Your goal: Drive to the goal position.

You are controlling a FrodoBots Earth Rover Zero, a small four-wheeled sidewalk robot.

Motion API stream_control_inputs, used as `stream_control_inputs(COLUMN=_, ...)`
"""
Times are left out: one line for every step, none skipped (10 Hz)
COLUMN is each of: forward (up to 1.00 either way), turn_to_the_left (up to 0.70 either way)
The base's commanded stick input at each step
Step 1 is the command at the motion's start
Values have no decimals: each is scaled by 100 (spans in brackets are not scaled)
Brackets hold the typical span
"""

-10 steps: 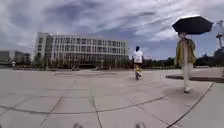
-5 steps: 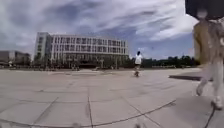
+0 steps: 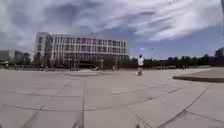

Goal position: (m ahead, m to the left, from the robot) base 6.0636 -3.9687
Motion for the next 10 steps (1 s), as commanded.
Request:
stream_control_inputs(forward=70, turn_to_the_left=0)
stream_control_inputs(forward=70, turn_to_the_left=0)
stream_control_inputs(forward=70, turn_to_the_left=0)
stream_control_inputs(forward=70, turn_to_the_left=0)
stream_control_inputs(forward=70, turn_to_the_left=0)
stream_control_inputs(forward=70, turn_to_the_left=0)
stream_control_inputs(forward=70, turn_to_the_left=0)
stream_control_inputs(forward=70, turn_to_the_left=0)
stream_control_inputs(forward=70, turn_to_the_left=0)
stream_control_inputs(forward=70, turn_to_the_left=0)
